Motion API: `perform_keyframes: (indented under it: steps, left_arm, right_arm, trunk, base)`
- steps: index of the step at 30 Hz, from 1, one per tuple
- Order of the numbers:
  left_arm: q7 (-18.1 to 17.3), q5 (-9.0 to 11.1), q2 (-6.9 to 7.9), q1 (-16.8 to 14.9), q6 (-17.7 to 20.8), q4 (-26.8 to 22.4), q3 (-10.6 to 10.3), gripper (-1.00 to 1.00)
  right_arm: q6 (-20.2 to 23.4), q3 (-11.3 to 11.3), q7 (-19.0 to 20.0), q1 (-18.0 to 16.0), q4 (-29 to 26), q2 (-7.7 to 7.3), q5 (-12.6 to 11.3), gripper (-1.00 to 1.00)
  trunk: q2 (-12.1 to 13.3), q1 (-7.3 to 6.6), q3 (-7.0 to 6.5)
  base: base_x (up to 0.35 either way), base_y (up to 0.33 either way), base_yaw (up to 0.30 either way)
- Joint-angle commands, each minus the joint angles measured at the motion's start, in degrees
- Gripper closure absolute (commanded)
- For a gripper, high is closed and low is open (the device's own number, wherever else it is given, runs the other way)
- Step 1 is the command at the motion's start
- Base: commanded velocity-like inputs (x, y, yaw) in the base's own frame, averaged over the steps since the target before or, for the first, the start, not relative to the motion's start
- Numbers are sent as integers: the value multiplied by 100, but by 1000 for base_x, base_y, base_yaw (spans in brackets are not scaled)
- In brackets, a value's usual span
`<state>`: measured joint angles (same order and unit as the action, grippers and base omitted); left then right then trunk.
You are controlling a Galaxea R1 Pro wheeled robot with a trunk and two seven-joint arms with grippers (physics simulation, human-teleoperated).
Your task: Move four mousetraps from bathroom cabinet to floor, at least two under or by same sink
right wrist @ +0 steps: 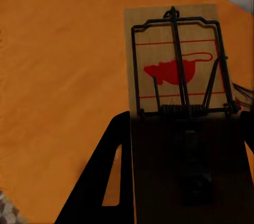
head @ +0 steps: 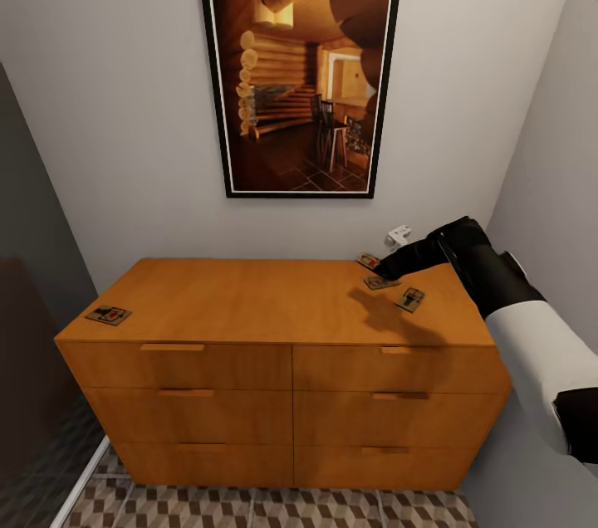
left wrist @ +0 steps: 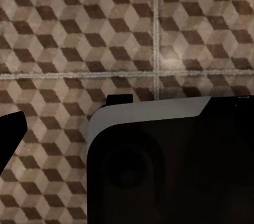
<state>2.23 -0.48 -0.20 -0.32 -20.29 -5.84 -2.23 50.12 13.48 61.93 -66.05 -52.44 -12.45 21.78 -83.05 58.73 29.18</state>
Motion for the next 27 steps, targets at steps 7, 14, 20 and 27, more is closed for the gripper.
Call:
perform_keyframes:
  steps: [7, 14, 20, 27]
  left_arm:
    - [23, -5, 1, -3, -19, 4, -19, -100]
    - [23, -5, 2, -5, -19, 4, -23, -100]
    - [23, -5, 2, -3, -19, 4, -23, -100]
    - [23, -5, 1, -4, -19, 4, -21, -100]
  right_arm:
    - [320, -8, 56, -5, -301, -3, 54, 100]
    - [356, -4, 56, -5, -335, -1, 52, 100]
    - [358, -2, 56, -5, -337, -3, 49, 100]
    - [358, 2, 56, -5, -333, -3, 46, 100]
  trunk:
    - [-3, 0, 6]
    - [-3, 0, 6]
    - [-3, 0, 6]
    - [-3, 0, 6]
  base:
    - [-185, 79, 0]
    - [-279, 130, 0]
    - [-275, 157, 0]
    - [-208, 229, 0]
